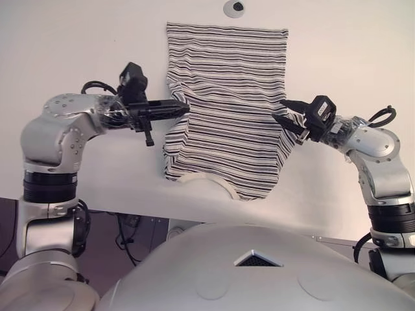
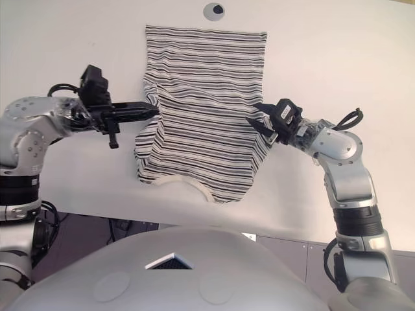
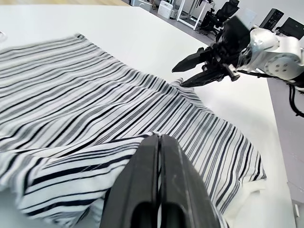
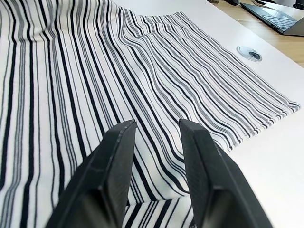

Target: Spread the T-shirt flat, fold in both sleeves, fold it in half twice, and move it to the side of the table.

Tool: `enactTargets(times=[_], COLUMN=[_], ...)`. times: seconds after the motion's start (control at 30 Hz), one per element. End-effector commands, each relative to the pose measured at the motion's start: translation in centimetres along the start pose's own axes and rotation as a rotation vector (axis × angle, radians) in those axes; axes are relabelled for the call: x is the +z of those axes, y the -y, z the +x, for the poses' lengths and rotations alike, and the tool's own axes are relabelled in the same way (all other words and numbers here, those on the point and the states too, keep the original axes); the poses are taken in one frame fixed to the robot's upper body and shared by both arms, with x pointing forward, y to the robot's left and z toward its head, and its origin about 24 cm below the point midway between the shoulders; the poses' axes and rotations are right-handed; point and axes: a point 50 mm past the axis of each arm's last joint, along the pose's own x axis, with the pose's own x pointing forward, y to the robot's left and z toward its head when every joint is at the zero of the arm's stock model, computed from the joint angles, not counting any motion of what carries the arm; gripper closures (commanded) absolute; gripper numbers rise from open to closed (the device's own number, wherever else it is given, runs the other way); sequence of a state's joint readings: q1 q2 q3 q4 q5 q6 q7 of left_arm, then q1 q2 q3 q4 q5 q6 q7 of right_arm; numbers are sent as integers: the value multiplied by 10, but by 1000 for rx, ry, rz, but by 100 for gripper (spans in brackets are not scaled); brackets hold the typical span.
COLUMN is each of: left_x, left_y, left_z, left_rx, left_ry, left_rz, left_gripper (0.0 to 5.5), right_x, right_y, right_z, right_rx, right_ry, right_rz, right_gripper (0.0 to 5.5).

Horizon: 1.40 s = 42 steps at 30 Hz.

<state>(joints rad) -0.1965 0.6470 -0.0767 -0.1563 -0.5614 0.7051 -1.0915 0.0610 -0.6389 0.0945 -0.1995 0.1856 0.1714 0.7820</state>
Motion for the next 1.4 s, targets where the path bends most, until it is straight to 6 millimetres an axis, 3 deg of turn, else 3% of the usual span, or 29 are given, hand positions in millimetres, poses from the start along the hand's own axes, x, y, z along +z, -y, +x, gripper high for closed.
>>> enactTargets(times=[0.03, 0.17, 0.3, 0.5, 0.6, 0.73, 0.93, 1.27, 1.4], left_x=[-16, -30, -32, -20, -2, 15, 19, 23, 22], left_y=[-3, -4, 2, 2, -1, -3, -4, -7, -9], left_z=[10, 16, 19, 13, 12, 15, 14, 12, 10], left_rx=[25, 66, 41, 54, 99, 159, 183, 192, 200], left_ry=[-28, -43, -18, 51, 160, 253, 263, 269, 259], left_rz=[-24, -30, -41, -8, 61, 121, 127, 115, 113], left_gripper=[546, 546, 494, 410, 410, 410, 410, 407, 407], right_x=[2, 1, 2, -4, -26, -45, -48, -42, -25], right_y=[1, 2, 5, 23, 15, 0, -5, -8, 1], right_z=[2, 1, -3, -36, -50, -51, -50, -48, -51], right_rx=[7, -2, -33, -127, -101, -82, -91, -39, -11], right_ry=[-7, -12, -2, 2, -117, -216, -245, -241, -179], right_rz=[0, 11, 59, 429, 657, 831, 841, 831, 822], right_gripper=[384, 384, 384, 384, 384, 384, 384, 542, 549])
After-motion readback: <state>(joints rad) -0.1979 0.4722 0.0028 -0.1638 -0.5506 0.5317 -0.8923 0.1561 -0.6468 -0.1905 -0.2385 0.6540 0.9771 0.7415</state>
